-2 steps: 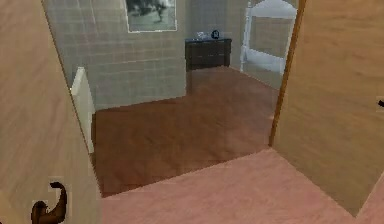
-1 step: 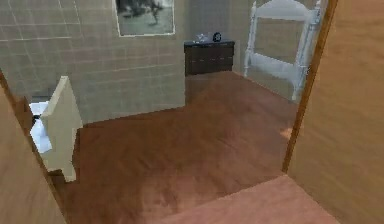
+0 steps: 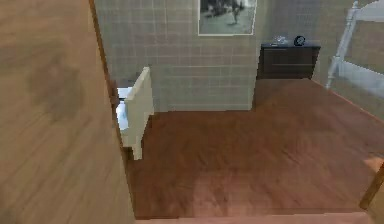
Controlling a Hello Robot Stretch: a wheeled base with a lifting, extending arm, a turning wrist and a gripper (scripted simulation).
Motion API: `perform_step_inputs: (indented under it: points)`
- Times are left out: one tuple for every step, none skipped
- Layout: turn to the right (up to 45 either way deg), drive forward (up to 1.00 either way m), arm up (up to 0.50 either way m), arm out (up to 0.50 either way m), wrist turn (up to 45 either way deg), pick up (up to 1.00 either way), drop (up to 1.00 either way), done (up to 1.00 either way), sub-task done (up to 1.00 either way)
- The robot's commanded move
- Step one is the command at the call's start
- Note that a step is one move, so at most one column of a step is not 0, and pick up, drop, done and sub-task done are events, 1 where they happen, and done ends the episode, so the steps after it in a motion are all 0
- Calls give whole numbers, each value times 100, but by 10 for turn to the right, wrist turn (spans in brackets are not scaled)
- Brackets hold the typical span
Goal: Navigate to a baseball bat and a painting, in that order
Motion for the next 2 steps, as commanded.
perform_step_inputs:
  points:
    - [0, 100, 0, 0, 0, 0, 0, 0, 0]
    - [-30, 0, 0, 0, 0, 0, 0, 0, 0]
